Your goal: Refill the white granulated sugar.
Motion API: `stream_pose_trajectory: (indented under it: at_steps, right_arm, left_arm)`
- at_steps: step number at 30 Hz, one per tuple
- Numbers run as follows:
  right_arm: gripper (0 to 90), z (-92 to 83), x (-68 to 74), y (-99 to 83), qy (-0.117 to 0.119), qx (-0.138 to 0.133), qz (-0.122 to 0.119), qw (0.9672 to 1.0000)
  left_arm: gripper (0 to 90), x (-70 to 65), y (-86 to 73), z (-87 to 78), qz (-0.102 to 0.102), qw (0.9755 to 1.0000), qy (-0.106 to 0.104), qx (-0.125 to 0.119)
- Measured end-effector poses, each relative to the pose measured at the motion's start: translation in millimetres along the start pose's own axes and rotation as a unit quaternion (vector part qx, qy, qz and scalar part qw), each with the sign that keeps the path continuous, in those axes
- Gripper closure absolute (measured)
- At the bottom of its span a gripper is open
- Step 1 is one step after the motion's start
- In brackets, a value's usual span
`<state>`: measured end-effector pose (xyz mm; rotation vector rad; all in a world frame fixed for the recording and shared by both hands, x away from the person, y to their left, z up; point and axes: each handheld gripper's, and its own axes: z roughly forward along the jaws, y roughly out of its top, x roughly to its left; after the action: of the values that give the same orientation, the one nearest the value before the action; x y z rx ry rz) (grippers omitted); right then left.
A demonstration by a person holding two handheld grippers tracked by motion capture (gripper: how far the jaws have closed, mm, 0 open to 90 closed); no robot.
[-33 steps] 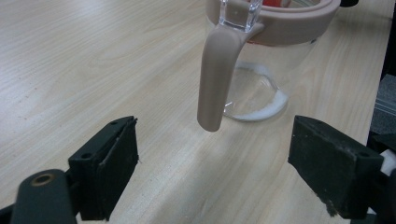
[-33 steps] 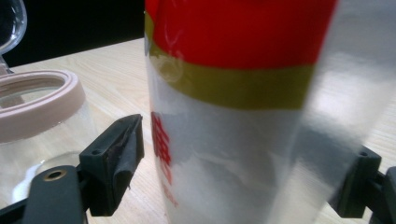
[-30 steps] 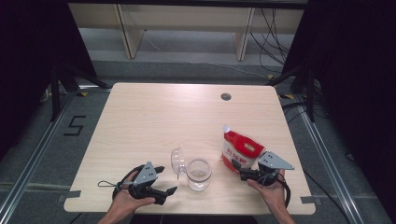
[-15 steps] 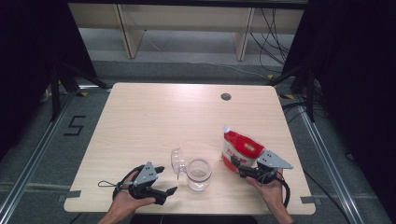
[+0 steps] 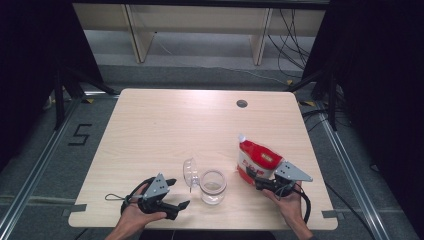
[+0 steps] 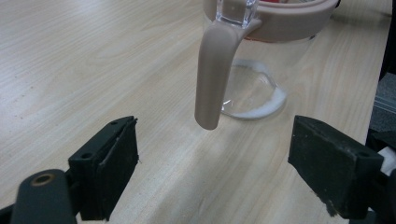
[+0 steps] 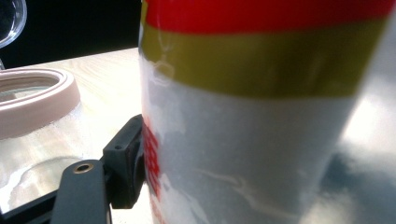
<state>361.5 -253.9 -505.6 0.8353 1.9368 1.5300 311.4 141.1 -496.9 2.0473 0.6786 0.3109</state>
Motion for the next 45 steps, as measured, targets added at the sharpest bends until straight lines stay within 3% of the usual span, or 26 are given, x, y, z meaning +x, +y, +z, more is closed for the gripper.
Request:
stream_pose_trajectory:
  at_steps: [3, 4, 5, 6, 8, 9, 10, 13, 14, 18, 19, 21, 22, 26, 28, 29, 30, 33, 34, 37, 39, 41, 42, 43, 44, 45]
  right_arm:
    - [29.9, -0.7, 1.5, -1.4, 0.002, 0.007, 0.008, 0.9999]
    - [29.9, 1.2, 1.5, -1.0, 0.012, -0.003, 0.010, 0.9999]
    - [29.8, 2.4, -0.3, -2.1, 0.007, -0.009, 0.002, 0.9999]
    - [29.8, 2.9, 1.0, -3.0, 0.019, -0.003, 0.017, 0.9997]
    - [29.7, 3.4, 0.6, -2.8, 0.012, -0.002, 0.010, 0.9999]
    - [29.5, 4.0, 2.2, -3.6, 0.004, -0.002, 0.024, 0.9997]
    - [29.3, 4.8, -0.4, -3.2, 0.023, 0.003, 0.015, 0.9996]
    - [28.9, 5.2, -2.2, -4.3, 0.010, 0.004, 0.005, 0.9999]
    - [28.9, 5.7, -1.1, -5.4, 0.014, 0.004, 0.017, 0.9997]
    - [32.1, 5.1, -0.4, -5.8, 0.018, 0.007, 0.019, 0.9996]
    - [33.1, 6.4, 1.9, -5.9, 0.023, -0.007, 0.028, 0.9993]
    - [41.3, 5.7, -1.0, -5.9, 0.028, 0.003, 0.011, 0.9995]
    - [43.7, 7.4, 1.3, -4.6, 0.034, -0.011, 0.006, 0.9993]
    - [44.9, 6.3, 0.8, -4.1, 0.033, -0.005, 0.002, 0.9994]
    - [45.6, 5.4, 3.3, -3.5, 0.029, 0.000, 0.012, 0.9995]
    - [45.9, 3.7, 3.7, -2.7, 0.030, 0.017, 0.013, 0.9993]
    - [46.2, 5.6, 2.1, -3.1, 0.030, 0.013, -0.001, 0.9995]
    - [46.7, 3.9, 5.8, -2.3, 0.035, 0.012, 0.025, 0.9990]
    - [46.8, 4.1, 3.6, -1.8, 0.038, 0.015, 0.011, 0.9991]
    - [47.2, 3.3, 6.7, -1.7, 0.032, 0.018, 0.021, 0.9991]
    - [47.4, 3.5, 6.2, -1.6, 0.027, 0.010, 0.015, 0.9995]
    - [47.6, 2.2, 6.0, -1.6, 0.023, 0.017, 0.013, 0.9995]
    - [47.7, 3.4, 3.2, -0.7, 0.033, 0.018, -0.003, 0.9993]
    - [47.8, 2.2, 9.3, -0.2, 0.028, 0.013, 0.022, 0.9993]
    - [47.8, 2.2, 9.3, -0.2, 0.028, 0.013, 0.022, 0.9993]
    - [47.9, 1.8, 7.4, 0.7, 0.030, 0.021, 0.002, 0.9993]
  left_arm:
    - [15.4, 0.3, 0.0, -0.3, 0.002, 1.0000, 0.001, 0.003]
    - [15.4, 0.1, 0.0, -0.5, 0.001, 1.0000, 0.003, 0.002]
    - [15.4, -0.5, -0.1, -0.4, -0.005, 1.0000, 0.001, -0.003]
    - [15.4, -0.5, -0.1, -0.4, -0.005, 1.0000, 0.001, -0.003]
    - [15.3, 0.2, 0.0, -0.6, 0.001, 1.0000, 0.003, 0.002]
    - [15.4, 0.2, 0.0, -0.6, 0.001, 1.0000, 0.003, 0.002]
    - [15.3, -1.7, -0.1, 0.2, -0.012, 0.9999, -0.001, -0.010]
    - [15.4, 0.5, 0.2, -1.2, 0.002, 1.0000, 0.006, 0.003]
    - [15.4, 0.5, -0.1, -0.8, 0.001, 1.0000, 0.005, -0.001]
    - [15.4, 0.4, 0.2, -1.1, 0.002, 1.0000, 0.006, 0.003]
    - [15.4, -1.3, 0.0, -0.4, -0.008, 0.9999, 0.000, -0.007]
    - [15.3, -1.1, 0.2, -0.5, -0.005, 1.0000, -0.002, -0.007]
    - [15.4, -0.9, 0.3, -0.6, -0.007, 0.9999, -0.004, -0.007]
    - [15.3, 0.0, 0.2, -0.9, -0.004, 1.0000, -0.003, -0.005]
    - [15.4, -1.0, 0.2, -0.5, -0.008, 0.9999, -0.005, -0.008]
    - [15.4, -0.9, 0.2, -0.6, -0.007, 0.9999, -0.006, -0.007]
    - [15.4, -1.4, 0.2, -0.7, -0.007, 1.0000, -0.001, -0.007]
    - [15.4, -0.8, 0.2, -0.7, -0.007, 0.9999, -0.006, -0.007]
    - [15.4, -0.7, 0.2, -0.8, -0.006, 0.9999, -0.006, -0.007]
    - [15.4, -0.2, 0.6, -1.1, -0.004, 0.9999, -0.008, -0.005]
    - [15.4, 1.0, 1.1, -1.2, 0.011, 0.9999, -0.005, -0.007]
    - [15.5, 0.7, 1.0, -1.2, 0.010, 0.9999, -0.006, -0.006]
    - [15.5, 0.5, 1.0, -1.2, 0.011, 0.9999, -0.007, -0.005]
    - [15.6, -1.7, 0.4, -1.0, -0.004, 0.9999, -0.008, -0.006]
    - [15.6, -1.7, 0.4, -1.0, -0.004, 0.9999, -0.008, -0.006]
    - [15.6, -1.2, 0.6, -1.1, -0.002, 0.9999, -0.008, -0.006]
